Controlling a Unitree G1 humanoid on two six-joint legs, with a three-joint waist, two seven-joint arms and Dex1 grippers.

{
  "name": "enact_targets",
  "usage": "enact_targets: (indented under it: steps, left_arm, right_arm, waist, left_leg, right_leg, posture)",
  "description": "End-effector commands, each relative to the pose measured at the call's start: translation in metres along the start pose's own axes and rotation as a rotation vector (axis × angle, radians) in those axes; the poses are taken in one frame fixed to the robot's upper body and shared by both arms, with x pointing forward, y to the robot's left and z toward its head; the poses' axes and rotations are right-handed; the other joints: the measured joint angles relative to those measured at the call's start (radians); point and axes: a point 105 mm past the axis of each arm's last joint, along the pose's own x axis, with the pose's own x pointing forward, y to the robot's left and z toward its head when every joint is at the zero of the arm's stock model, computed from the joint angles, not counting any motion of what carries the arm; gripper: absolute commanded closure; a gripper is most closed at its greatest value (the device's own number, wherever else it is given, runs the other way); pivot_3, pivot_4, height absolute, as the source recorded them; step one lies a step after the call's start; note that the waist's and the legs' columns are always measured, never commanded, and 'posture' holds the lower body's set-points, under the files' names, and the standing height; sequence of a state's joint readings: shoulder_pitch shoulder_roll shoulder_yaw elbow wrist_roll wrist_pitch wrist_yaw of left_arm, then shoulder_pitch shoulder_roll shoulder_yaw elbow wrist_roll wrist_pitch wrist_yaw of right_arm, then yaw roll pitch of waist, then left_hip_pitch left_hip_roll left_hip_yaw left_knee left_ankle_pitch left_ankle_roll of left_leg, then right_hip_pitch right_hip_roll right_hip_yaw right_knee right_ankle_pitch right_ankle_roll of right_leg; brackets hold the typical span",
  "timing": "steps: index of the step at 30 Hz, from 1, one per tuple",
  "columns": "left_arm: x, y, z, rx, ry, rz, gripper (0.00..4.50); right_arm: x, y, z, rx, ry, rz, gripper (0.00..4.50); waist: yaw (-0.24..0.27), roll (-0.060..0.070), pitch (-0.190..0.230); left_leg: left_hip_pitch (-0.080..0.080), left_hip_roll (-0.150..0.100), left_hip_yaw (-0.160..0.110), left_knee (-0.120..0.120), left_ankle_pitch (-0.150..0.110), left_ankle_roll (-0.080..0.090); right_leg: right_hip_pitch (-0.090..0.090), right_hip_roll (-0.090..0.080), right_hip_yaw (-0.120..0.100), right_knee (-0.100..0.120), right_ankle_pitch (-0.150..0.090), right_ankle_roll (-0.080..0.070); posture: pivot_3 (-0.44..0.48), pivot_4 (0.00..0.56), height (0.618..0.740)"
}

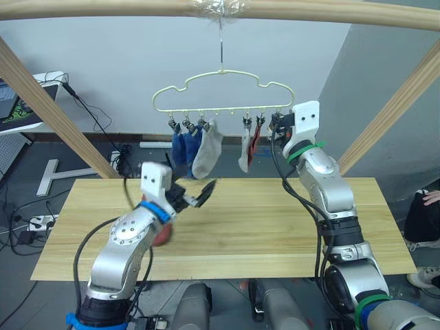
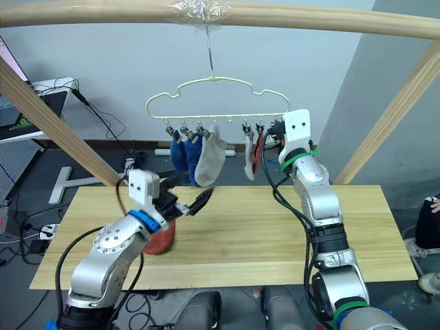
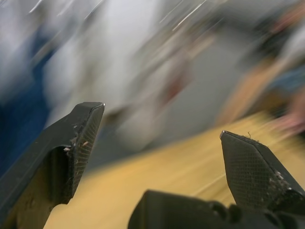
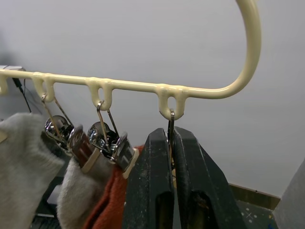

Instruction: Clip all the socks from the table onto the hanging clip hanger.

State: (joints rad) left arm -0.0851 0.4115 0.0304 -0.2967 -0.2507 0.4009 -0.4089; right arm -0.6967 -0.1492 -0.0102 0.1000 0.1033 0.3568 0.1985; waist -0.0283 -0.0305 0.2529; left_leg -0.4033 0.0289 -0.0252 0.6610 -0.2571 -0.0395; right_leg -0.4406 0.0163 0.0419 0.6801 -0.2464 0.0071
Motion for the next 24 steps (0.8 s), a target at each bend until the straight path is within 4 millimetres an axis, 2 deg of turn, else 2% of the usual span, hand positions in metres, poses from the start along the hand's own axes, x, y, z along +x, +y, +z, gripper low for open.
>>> enact_targets:
  steps: [1,5,9,15,18,20,22,24]
  left_arm:
    - [-0.007,0.034,-0.025,0.03,0.078,0.157,0.0]
    - [-0.011,0.057,-0.059,0.051,0.191,0.255,0.0]
    - [-0.006,0.067,-0.072,0.092,0.242,0.273,0.0]
    - [-0.007,0.082,-0.091,0.044,0.3,0.346,0.0]
    - [-0.008,0.085,-0.093,0.046,0.307,0.359,0.0]
    - [-0.009,0.084,-0.102,-0.006,0.333,0.359,0.0]
    - [-0.01,0.074,-0.122,-0.08,0.4,0.304,0.0]
    - [-0.009,0.072,-0.132,-0.1,0.428,0.282,0.0]
  right_arm:
    - [-0.004,0.001,0.016,-0.017,-0.037,0.032,4.49]
    - [-0.009,-0.002,0.011,-0.016,-0.013,0.023,4.49]
    - [-0.011,0.0,0.01,-0.012,-0.003,0.024,4.49]
    - [-0.012,0.002,0.011,-0.011,0.004,0.028,4.49]
    - [-0.013,0.0,0.011,-0.013,0.008,0.028,4.49]
    - [-0.013,0.0,0.01,-0.015,0.011,0.028,4.49]
    - [-0.013,0.0,0.01,-0.014,0.015,0.03,4.49]
    - [-0.013,0.001,0.009,-0.008,0.023,0.032,4.49]
  waist:
    - [0.001,0.0,0.0]
    - [0.002,0.0,0.0]
    - [0.002,0.0,0.0]
    - [0.001,0.0,0.0]
    - [0.001,0.0,0.0]
    - [0.001,0.0,0.0]
    - [0.001,0.0,0.0]
    - [0.003,0.0,0.0]
  left_leg:
    - [0.0,0.0,0.0,0.0,0.0,0.0]
    - [0.0,0.0,0.0,0.0,0.0,0.0]
    - [0.0,0.0,0.0,0.0,0.0,0.0]
    - [0.0,0.0,0.0,0.0,0.0,0.0]
    - [0.0,0.0,0.0,0.0,0.0,0.0]
    - [0.0,0.0,-0.001,0.0,0.0,0.0]
    - [0.0,0.0,-0.001,0.0,0.0,0.0]
    - [0.0,0.0,0.0,0.0,0.0,0.0]
  right_leg:
    - [0.0,0.0,0.0,0.0,0.0,0.0]
    - [0.0,-0.001,0.0,0.0,0.0,0.0]
    - [0.0,-0.001,0.0,-0.001,0.0,0.0]
    - [0.0,-0.001,0.0,-0.001,0.0,0.0]
    - [0.0,-0.002,0.0,-0.001,0.0,0.0]
    - [0.0,-0.002,-0.001,-0.001,0.0,0.0]
    - [0.0,-0.002,-0.001,-0.001,0.0,0.0]
    - [0.0,-0.002,-0.001,0.0,0.0,0.0]
  posture:
    - [0.07,0.254,0.74]
    - [0.065,0.257,0.74]
    - [0.06,0.259,0.74]
    - [0.053,0.261,0.74]
    - [0.05,0.264,0.74]
    - [0.05,0.264,0.74]
    - [0.049,0.266,0.74]
    - [0.049,0.266,0.74]
